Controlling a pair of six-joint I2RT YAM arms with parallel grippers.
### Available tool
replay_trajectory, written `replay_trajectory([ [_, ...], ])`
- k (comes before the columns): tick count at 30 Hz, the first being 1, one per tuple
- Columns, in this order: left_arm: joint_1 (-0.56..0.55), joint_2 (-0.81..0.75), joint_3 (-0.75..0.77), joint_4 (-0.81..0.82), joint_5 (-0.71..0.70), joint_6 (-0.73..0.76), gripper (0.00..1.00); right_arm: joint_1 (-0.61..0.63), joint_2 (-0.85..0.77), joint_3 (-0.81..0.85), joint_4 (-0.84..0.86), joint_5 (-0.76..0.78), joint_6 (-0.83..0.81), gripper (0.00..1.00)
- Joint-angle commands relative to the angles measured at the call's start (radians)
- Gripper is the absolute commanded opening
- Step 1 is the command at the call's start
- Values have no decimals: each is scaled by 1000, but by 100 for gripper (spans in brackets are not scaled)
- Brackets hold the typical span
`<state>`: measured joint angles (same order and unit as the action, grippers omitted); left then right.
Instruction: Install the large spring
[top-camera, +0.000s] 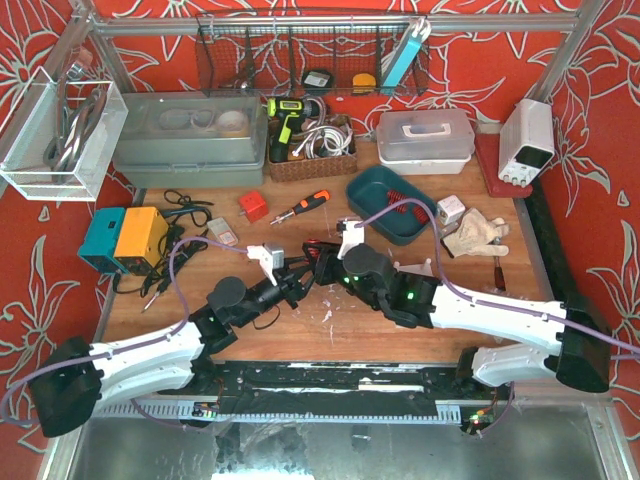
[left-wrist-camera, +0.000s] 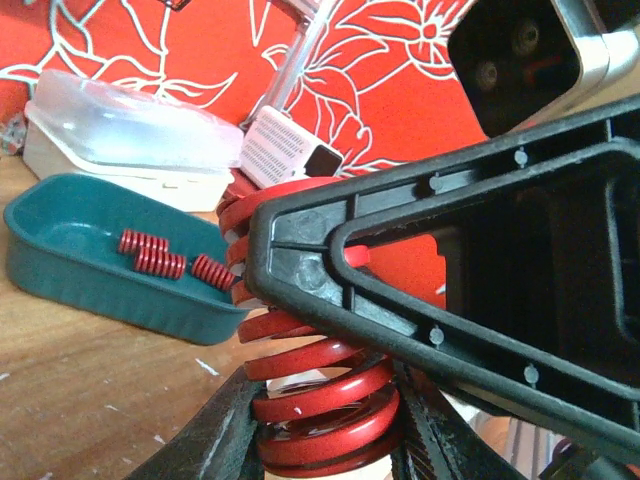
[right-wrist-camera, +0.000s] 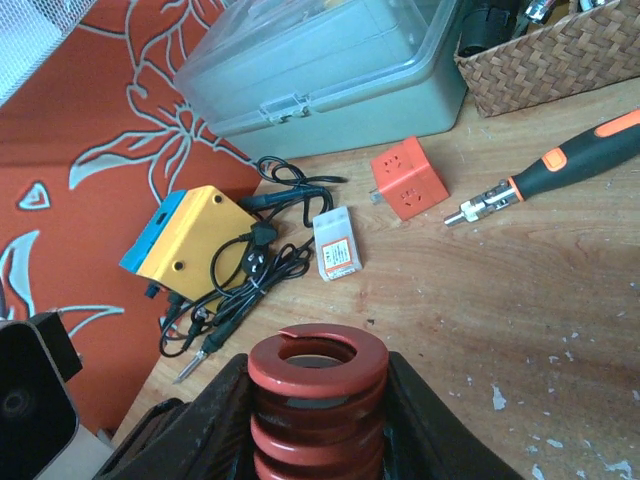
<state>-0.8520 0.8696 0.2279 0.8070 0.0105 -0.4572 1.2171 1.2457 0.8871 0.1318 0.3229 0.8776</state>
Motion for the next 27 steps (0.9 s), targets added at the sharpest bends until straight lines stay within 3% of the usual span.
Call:
replay_trajectory([
  [1, 7, 8, -7, 82, -1, 122, 0, 17, -38, 17, -99, -36, -71, 0],
  [10, 7, 32, -73, 208, 14, 331, 0, 11, -105, 43, -231, -186, -246, 1],
  [17, 5, 34, -124, 321, 79, 472, 0, 6, -142, 99, -403, -209, -323, 27],
  [27, 2, 32, -153, 370, 142, 541, 0, -24, -168, 110, -431, -261, -336, 42],
])
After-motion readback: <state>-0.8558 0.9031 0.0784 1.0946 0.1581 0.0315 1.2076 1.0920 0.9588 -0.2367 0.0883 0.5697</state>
